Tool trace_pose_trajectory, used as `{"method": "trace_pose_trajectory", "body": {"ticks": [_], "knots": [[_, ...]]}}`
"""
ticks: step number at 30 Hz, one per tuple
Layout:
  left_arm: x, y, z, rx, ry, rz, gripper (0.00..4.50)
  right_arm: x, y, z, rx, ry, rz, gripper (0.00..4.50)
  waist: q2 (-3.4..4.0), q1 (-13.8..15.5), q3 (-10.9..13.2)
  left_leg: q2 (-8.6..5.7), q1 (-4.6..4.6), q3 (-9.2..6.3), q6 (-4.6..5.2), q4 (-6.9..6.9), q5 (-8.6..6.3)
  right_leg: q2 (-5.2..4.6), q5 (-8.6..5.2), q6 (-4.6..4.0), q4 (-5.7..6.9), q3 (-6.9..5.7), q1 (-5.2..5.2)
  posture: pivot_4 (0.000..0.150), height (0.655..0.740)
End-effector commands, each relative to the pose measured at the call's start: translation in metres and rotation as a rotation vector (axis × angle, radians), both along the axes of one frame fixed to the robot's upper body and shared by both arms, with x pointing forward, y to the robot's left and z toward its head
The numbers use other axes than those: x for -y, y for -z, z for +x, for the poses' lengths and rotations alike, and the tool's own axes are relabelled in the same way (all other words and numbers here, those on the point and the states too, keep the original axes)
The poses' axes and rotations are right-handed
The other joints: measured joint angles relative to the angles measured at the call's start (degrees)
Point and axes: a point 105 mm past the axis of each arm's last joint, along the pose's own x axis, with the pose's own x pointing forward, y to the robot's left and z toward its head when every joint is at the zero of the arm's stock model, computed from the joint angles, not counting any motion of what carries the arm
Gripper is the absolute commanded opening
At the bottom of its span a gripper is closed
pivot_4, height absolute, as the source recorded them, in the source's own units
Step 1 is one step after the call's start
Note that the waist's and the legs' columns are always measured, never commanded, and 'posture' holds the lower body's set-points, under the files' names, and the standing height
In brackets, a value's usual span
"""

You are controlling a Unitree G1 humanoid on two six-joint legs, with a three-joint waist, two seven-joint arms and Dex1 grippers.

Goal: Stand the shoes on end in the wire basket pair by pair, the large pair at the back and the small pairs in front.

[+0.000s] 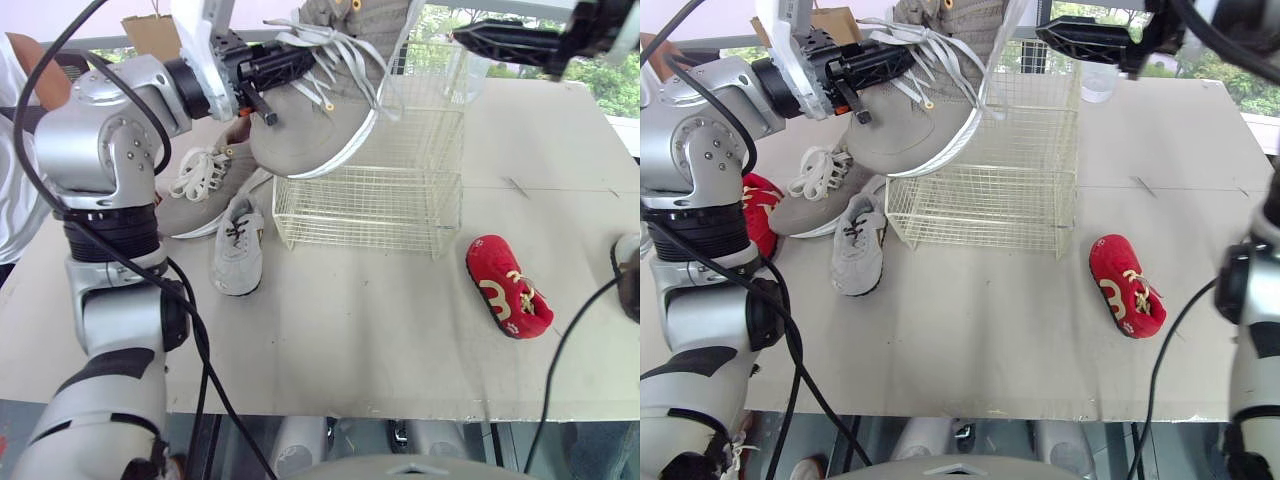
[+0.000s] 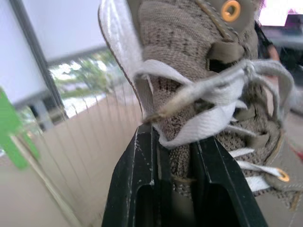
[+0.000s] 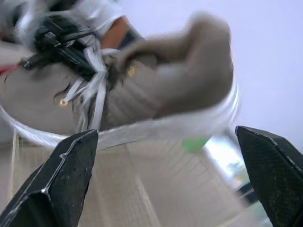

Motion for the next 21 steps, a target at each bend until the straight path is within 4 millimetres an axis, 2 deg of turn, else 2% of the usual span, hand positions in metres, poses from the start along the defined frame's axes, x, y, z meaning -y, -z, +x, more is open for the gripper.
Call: {"method": "trace_pose_trajectory", "body": {"ticks": [1,5,8,11,12,13,16,17,21], "knots": [[0.01,-0.027,-0.021,0.207,-0.003,-0.101,0.22,-0.019,0.012,0.0,-0.084,0.073,0.193,4.5,0.02,0.11,-0.04,0.04,-0.01,-0.04,-0.02,-0.06,0.01,0.05,0.0,-0.01,-0.01,0.0,-0.03,0.15,0.74],[0.028,-0.015,-0.029,0.28,0.003,-0.093,0.22,-0.04,0.013,0.006,-0.208,0.047,0.368,4.5,0.02,0.17,-0.04,0.0,-0.2,0.08,-0.03,-0.05,0.02,0.04,0.01,0.0,0.01,0.09,-0.24,0.15,0.74],[0.039,-0.013,-0.04,0.331,0.034,-0.122,0.22,-0.05,0.025,0.011,-0.272,0.074,0.363,4.5,0.01,0.46,-0.04,-0.06,-0.25,0.06,-0.03,-0.06,0.02,0.04,0.01,0.01,-0.05,0.05,-0.26,0.15,0.74],[0.048,-0.015,-0.049,0.394,0.067,-0.126,0.22,-0.05,0.03,0.018,-0.309,0.111,0.386,4.5,0.01,0.57,-0.04,-0.11,-0.29,0.01,-0.02,-0.06,0.01,0.1,0.01,0.01,-0.09,-0.01,-0.26,0.15,0.74],[0.051,-0.015,-0.053,0.412,0.081,-0.123,0.22,-0.049,0.029,0.02,-0.318,0.116,0.405,4.01,0.01,0.56,-0.04,-0.12,-0.29,0.01,-0.02,-0.06,0.01,0.11,0.01,0.01,-0.09,-0.01,-0.26,0.15,0.74],[0.053,-0.015,-0.055,0.427,0.088,-0.118,0.22,-0.049,0.029,0.021,-0.321,0.12,0.415,3.93,0.01,0.52,-0.04,-0.13,-0.29,0.01,-0.02,-0.05,0.01,0.12,0.01,0.01,-0.08,-0.01,-0.26,0.15,0.74],[0.056,-0.013,-0.059,0.472,0.092,-0.096,0.22,-0.048,0.03,0.023,-0.312,0.141,0.424,2.66,0.01,0.11,-0.04,-0.15,-0.26,0.03,-0.02,-0.09,0.01,0.17,0.01,0.01,-0.08,-0.05,-0.26,0.15,0.74],[0.057,-0.013,-0.06,0.482,0.093,-0.093,0.22,-0.049,0.03,0.023,-0.305,0.144,0.424,2.45,0.01,0.03,-0.04,-0.15,-0.25,0.03,-0.02,-0.11,0.01,0.19,0.01,0.0,-0.07,-0.05,-0.26,0.15,0.74],[0.057,-0.012,-0.059,0.486,0.082,-0.098,0.21,-0.053,0.025,0.02,-0.26,0.128,0.428,1.11,0.01,-0.11,-0.04,-0.12,-0.2,0.05,-0.02,-0.16,0.01,0.24,0.01,0.0,-0.06,-0.05,-0.26,0.15,0.74]]}}
